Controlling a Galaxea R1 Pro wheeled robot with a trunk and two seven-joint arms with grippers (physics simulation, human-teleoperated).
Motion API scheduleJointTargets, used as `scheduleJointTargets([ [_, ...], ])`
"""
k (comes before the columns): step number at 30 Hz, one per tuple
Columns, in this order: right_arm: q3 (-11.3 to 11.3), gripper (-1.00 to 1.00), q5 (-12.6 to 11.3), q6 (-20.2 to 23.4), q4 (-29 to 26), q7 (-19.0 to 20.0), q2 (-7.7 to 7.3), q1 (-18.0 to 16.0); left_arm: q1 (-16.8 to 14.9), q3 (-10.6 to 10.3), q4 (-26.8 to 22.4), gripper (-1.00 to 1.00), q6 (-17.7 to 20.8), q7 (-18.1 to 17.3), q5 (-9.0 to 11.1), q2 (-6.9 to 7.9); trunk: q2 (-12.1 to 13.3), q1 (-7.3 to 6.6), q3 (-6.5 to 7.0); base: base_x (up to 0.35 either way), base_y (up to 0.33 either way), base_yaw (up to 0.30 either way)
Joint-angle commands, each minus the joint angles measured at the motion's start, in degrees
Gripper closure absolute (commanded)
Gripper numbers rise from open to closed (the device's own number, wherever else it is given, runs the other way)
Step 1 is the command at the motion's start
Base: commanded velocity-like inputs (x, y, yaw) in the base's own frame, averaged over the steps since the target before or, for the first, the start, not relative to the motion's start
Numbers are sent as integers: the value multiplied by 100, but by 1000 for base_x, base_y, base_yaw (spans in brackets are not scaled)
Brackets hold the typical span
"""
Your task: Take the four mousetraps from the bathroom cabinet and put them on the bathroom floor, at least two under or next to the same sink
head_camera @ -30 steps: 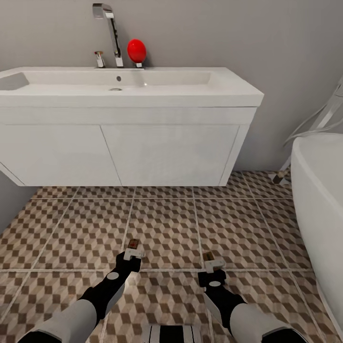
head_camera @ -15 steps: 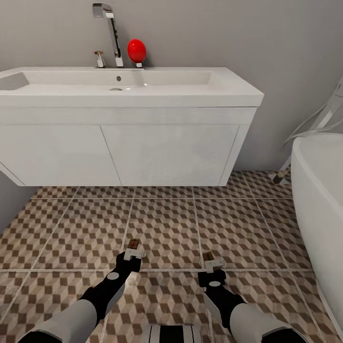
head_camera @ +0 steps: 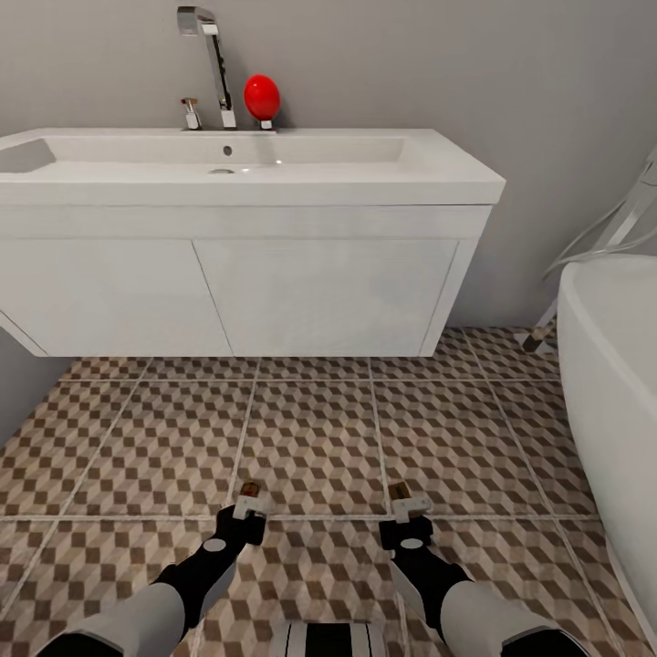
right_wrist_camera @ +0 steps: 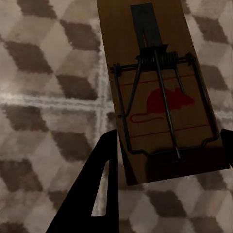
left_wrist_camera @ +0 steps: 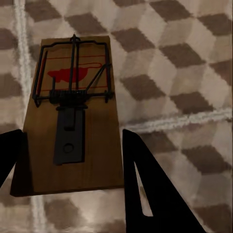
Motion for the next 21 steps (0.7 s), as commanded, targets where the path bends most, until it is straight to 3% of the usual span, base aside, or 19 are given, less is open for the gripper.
scheduleJointTargets([
  [1,24,100,-25,-22,7,-21,2,-4,-4,-50,41,100,-20,23,34,-6,-2,-1,-4,0,0,0],
  [12,14,100,-27,-24,7,-21,-3,-4,-4,-68,148,100,-361,21,-4,-25,-2,-1,-4,0,0,0],
  [21,13,100,-27,-23,7,-21,-3,-4,-4,-69,145,100,-395,19,-10,-30,-2,-1,-4,0,0,0],
])
